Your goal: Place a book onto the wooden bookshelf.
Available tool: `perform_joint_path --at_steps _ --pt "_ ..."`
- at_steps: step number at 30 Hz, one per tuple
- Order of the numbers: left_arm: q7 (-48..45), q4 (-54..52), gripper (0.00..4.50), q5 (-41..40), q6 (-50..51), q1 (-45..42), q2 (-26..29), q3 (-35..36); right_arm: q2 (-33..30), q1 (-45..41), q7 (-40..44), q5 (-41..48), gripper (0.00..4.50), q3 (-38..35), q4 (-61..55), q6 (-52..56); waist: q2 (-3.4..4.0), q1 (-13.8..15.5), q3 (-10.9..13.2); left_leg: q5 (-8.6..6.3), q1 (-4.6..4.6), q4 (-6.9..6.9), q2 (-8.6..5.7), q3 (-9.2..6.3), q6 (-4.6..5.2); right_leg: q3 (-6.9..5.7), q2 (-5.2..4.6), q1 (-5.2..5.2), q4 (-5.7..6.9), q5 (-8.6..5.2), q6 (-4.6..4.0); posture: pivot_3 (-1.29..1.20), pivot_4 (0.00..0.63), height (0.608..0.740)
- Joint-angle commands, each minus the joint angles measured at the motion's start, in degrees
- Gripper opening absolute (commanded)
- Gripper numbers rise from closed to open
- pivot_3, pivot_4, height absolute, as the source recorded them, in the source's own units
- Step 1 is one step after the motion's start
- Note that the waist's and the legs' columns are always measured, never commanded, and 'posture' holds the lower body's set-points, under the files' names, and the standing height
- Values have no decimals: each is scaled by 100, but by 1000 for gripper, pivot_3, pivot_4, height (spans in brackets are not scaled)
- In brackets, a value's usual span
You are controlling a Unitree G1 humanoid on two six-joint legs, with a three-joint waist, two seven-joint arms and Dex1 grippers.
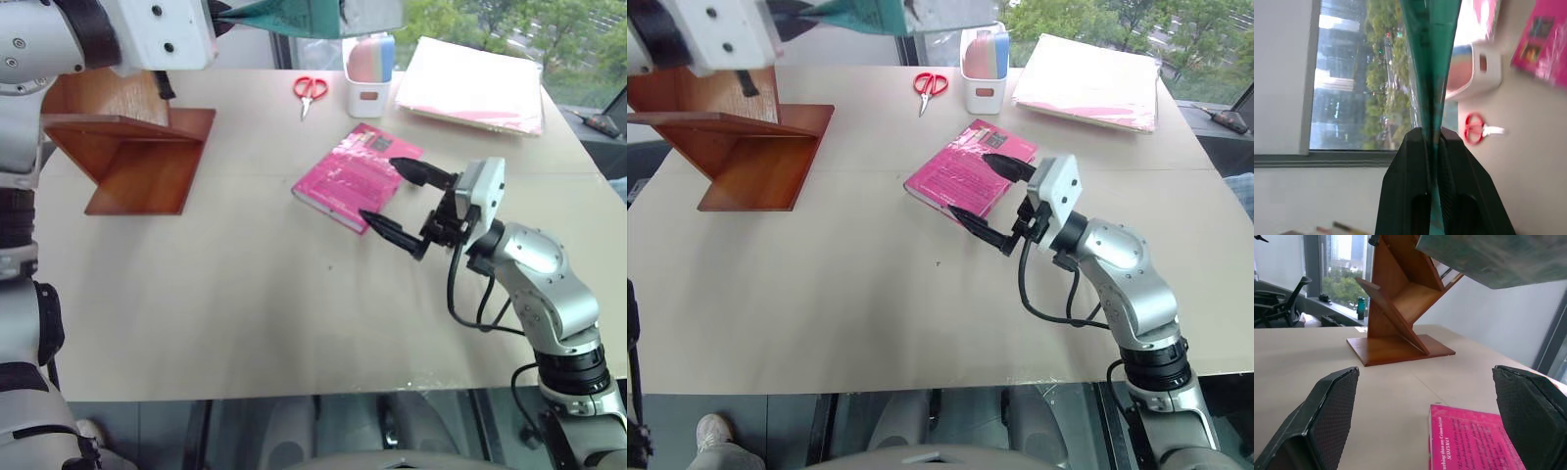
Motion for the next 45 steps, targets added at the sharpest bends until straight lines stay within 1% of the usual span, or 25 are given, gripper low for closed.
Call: perform_joint_path --at_steps 1,5,8,13,16,20,24,27,32,36,39,44,45 --pt "-569 138 28 -118 -165 -261 220 259 62 30 38 -20 4500 -34 -36 -279 0 -3 0 0 -1 2 0 0 0 0 0 0 0 0 0 0 150 740" --pt "-1383 15 28 -490 511 -34 563 509 112 71 118 -39 4500 -28 61 -436 0 -22 4 0 0 3 2 0 0 0 0 -2 8 0 0 0 150 740" --pt "-1736 -204 28 -709 970 228 770 696 130 59 177 -41 4500 -19 141 -512 1 -48 6 0 3 3 3 1 0 1 1 -2 13 0 0 0 150 740" --pt "-1913 346 28 -76 396 204 1345 644 157 -144 376 2 4500 -17 397 -650 -3 -48 11 1 3 14 5 -3 0 -4 3 -1 22 0 0 0 150 740" --pt "-1895 925 28 392 -130 112 1678 528 166 -250 476 30 4500 -40 511 -695 -2 -58 11 1 6 18 6 -1 1 -2 4 0 26 -1 1 0 150 740" --pt "-1725 1865 28 1037 -768 -127 1927 346 147 -423 623 125 4500 -74 581 -703 -2 -54 12 1 5 18 7 -3 1 -5 6 -1 26 -1 1 0 150 740" --pt "-1392 2929 28 1561 -1300 -378 1925 148 136 -713 737 288 4500 -136 597 -623 -2 -32 12 1 5 18 8 -3 1 -7 5 -1 27 -1 1 0 150 740" --pt "-1150 3551 28 1724 -1611 -397 1857 61 139 -902 776 369 4500 -132 582 -586 -3 -34 12 1 5 19 9 -2 1 -7 5 0 28 -1 1 0 150 740" --pt "-715 4321 28 1948 -2042 -444 1703 -72 422 -1480 708 305 4500 62 846 -593 -2 -179 13 1 11 19 13 1 1 -4 8 -1 36 -1 1 0 150 740" --pt "-524 4576 28 2039 -2208 -500 1615 -91 681 -1838 609 262 4500 101 1060 -586 7 -177 16 1 23 16 18 4 1 -2 12 -2 48 -1 1 0 150 740" --pt "-522 4645 28 1908 -2293 -456 1588 -2 895 -2029 482 237 4500 162 1154 -565 7 -176 16 2 24 18 23 5 1 -3 15 -1 52 -1 1 0 150 740" --pt "-570 4654 28 1721 -2359 -310 1623 125 1072 -2116 418 259 4500 168 1182 -478 6 -169 16 2 24 27 24 8 1 -1 15 -1 62 0 0 0 150 740" --pt "-617 4648 825 1628 -2325 -220 1663 188 1122 -2144 407 277 4500 166 1199 -466 7 -171 16 2 24 27 24 8 1 -1 15 -1 62 0 0 0 150 740"
